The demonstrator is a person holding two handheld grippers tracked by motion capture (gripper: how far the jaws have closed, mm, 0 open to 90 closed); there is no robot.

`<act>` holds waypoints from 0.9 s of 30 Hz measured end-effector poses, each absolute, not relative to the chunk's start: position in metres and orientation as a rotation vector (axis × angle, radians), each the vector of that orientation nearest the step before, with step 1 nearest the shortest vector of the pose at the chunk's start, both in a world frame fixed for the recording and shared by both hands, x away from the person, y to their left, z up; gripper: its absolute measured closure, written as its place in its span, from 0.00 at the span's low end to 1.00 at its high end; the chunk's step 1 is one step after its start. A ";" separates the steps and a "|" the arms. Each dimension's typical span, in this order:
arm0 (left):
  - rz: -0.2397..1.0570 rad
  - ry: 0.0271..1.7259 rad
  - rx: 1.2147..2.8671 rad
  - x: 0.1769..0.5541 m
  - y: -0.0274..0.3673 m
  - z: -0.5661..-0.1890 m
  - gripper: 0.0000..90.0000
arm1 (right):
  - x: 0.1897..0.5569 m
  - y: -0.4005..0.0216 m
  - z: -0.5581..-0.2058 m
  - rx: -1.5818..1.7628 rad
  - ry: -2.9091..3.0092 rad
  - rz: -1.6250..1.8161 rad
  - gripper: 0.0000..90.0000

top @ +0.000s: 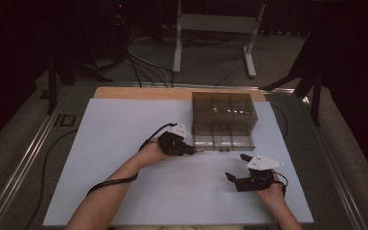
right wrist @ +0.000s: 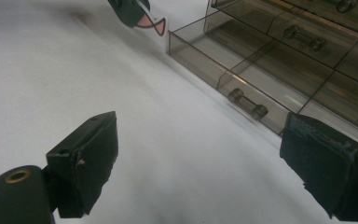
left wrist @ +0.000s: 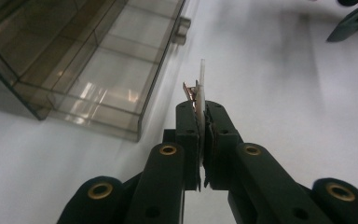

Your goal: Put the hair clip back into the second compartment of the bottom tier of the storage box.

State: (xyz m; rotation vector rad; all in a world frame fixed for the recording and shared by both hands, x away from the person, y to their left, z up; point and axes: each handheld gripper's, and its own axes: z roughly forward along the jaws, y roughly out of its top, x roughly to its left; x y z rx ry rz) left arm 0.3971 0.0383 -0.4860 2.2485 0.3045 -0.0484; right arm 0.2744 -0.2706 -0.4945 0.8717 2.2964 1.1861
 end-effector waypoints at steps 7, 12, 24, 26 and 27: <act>-0.055 0.302 2.223 0.398 0.037 -0.475 0.96 | 0.274 -0.271 -0.494 0.869 2.294 1.190 0.13; -0.063 0.311 2.220 0.400 0.034 -0.470 0.96 | 0.274 -0.270 -0.494 0.869 2.296 1.189 0.13; -0.078 0.352 2.185 0.409 0.027 -0.462 0.96 | 0.274 -0.271 -0.493 0.870 2.290 1.196 0.13; -0.084 0.363 2.177 0.412 0.024 -0.460 0.96 | 0.274 -0.271 -0.494 0.871 2.291 1.195 0.13; -0.084 0.368 2.171 0.413 0.024 -0.459 0.96 | 0.274 -0.271 -0.494 0.870 2.291 1.195 0.13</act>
